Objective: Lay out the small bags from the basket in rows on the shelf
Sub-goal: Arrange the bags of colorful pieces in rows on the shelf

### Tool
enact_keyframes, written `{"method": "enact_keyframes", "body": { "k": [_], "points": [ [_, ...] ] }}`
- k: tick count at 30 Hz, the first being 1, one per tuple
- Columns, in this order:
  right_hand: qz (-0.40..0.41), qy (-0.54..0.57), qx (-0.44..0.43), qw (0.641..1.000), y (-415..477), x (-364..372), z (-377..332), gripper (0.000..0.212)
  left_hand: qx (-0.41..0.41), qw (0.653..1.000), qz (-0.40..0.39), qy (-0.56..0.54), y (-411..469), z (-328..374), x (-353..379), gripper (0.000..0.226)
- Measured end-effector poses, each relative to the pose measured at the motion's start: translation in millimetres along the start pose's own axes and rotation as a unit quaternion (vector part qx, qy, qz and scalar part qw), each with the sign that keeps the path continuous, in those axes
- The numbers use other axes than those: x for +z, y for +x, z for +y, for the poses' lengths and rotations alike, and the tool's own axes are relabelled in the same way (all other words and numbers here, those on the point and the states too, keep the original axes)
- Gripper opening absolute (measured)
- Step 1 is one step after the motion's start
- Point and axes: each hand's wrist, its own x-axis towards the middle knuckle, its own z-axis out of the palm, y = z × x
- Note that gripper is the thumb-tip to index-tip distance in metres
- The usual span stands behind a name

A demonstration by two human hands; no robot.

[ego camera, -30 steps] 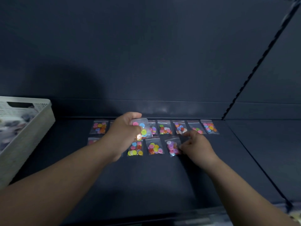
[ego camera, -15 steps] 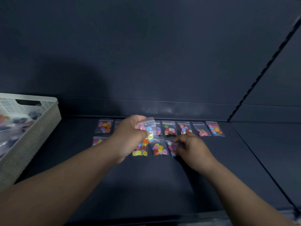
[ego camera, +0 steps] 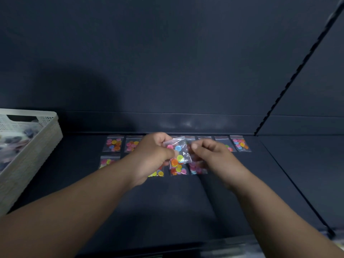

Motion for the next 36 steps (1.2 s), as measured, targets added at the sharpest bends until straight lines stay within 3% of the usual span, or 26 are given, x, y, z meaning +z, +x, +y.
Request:
{"method": "enact_keyframes", "body": {
  "k": [3,6,10,14,18,21,25,31,36],
  "points": [
    [-0.048,0.058,0.010,0.997,-4,3,-8,0.010,0.012,1.000,-0.004,-0.023,1,4,11,0.014],
    [-0.025,0.049,0.010,0.998,-6,-4,-6,0.018,0.015,0.999,-0.001,-0.033,2,6,23,0.020],
    [0.079,0.015,0.022,0.997,-3,-35,7,0.017,0.063,0.990,0.010,0.127,4,-2,30,0.016],
    [0.136,-0.099,0.070,0.983,4,-58,28,0.014,0.134,0.913,-0.031,0.384,4,-18,30,0.024],
    [0.163,-0.307,0.085,0.934,2,-63,41,0.031,0.180,0.856,-0.083,0.477,4,-30,33,0.026],
    [0.194,-0.430,0.006,0.882,-8,-59,44,0.040,0.183,0.836,-0.092,0.510,5,-36,34,0.026],
    [0.131,-0.469,-0.118,0.865,-11,-52,54,0.020,0.175,0.832,-0.104,0.515,4,-40,33,0.028],
    [0.088,-0.477,-0.108,0.868,-7,-50,56,0.023,0.178,0.829,-0.113,0.518,4,-43,32,0.029],
    [0.109,-0.476,-0.119,0.864,-7,-43,36,0.022,0.202,0.837,-0.082,0.501,0,-36,21,0.031]
  ]
}}
